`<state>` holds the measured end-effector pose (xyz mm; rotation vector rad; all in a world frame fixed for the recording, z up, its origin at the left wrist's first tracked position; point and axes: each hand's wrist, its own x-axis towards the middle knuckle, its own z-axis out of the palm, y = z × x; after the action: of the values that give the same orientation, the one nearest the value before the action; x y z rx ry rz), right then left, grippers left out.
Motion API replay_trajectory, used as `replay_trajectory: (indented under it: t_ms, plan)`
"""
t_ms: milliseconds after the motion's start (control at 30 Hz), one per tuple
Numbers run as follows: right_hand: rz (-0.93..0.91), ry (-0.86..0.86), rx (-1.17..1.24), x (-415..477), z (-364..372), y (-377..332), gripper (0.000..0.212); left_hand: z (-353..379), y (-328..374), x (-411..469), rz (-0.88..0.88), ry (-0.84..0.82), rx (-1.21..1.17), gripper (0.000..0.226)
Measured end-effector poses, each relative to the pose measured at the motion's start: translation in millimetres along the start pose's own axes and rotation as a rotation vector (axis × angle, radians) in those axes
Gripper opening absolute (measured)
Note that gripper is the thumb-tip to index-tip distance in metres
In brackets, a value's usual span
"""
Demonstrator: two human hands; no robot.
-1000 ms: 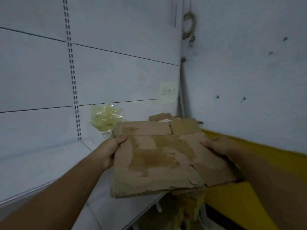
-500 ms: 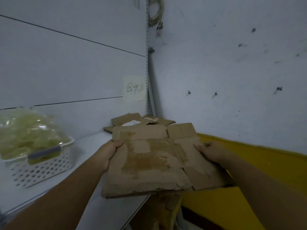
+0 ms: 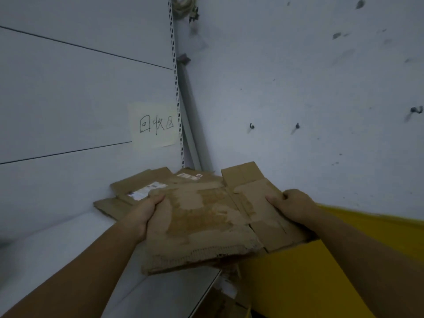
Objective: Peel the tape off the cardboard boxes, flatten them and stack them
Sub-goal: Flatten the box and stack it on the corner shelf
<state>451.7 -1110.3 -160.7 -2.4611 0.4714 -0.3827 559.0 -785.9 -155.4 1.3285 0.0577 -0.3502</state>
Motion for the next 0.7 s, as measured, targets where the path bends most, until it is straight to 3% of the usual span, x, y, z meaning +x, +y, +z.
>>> replay_trajectory:
  t_ms: [333,533,700]
  plan:
    - [-0.248,-0.071,-0.080,163,27,15,0.042,34,3,41,0.045,0.173,-0.080,0.030]
    - [-0.484,-0.159,-0.029,234,77,-63,0.048,-11,30,52,0.244,0.411,-0.037,0.027]
    - [-0.599,-0.310,-0.010,271,118,-109,0.040,-52,42,79,0.287,0.470,-0.027,0.029]
